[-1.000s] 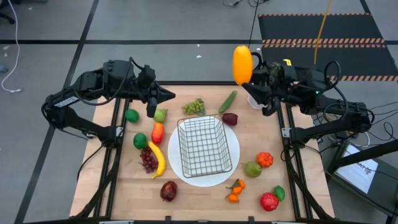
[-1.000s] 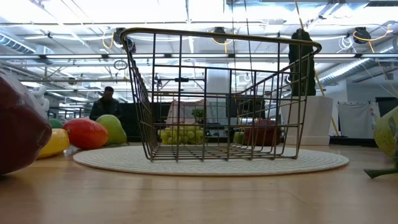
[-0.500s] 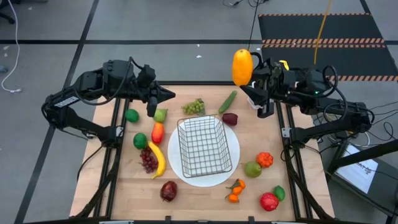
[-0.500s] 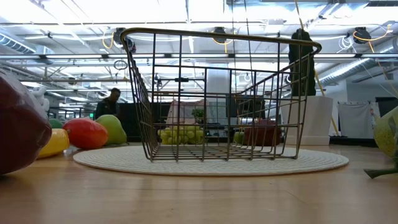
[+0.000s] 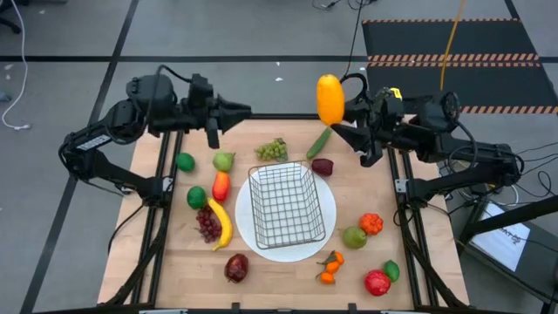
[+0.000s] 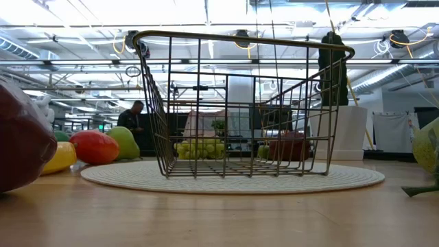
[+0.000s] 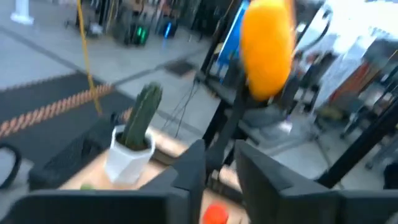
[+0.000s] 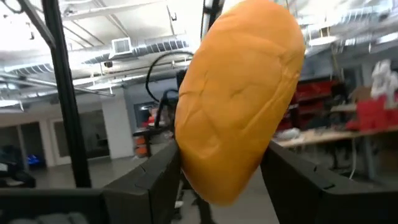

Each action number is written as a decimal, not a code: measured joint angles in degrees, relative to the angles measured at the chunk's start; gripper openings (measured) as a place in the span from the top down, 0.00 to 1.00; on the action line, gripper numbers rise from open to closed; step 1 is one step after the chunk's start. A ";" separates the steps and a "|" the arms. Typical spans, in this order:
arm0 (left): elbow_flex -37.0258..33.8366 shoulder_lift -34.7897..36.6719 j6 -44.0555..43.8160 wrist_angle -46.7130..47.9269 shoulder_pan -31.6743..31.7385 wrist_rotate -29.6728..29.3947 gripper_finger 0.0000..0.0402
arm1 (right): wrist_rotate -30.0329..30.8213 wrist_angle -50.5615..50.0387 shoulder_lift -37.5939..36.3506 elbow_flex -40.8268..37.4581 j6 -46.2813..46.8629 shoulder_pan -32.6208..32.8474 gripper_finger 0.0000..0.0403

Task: Build produce basket
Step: Put the yellow mango into the black wire basket

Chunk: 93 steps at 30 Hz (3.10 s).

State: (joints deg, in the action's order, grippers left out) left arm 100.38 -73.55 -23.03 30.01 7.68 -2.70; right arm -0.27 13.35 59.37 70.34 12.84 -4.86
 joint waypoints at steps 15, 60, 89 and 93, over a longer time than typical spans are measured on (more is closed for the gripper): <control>-0.04 -10.77 -9.10 -19.46 -1.89 1.25 0.17 | -4.67 0.02 0.00 -4.67 10.02 0.00 0.51; 0.02 -10.87 1.79 -22.39 1.19 8.57 0.35 | 1.16 -2.56 0.00 -4.67 16.67 1.66 0.19; -0.04 -18.30 15.06 17.80 0.17 6.21 0.31 | 19.98 -7.64 -3.37 -4.65 8.50 4.98 0.18; -0.04 -22.04 15.07 19.59 -0.83 6.19 0.31 | 19.98 -12.80 -6.45 -4.65 8.10 4.96 0.18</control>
State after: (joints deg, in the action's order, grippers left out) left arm 100.33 -95.59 -7.95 49.60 6.85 3.49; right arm 19.70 0.55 52.92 65.69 20.94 0.10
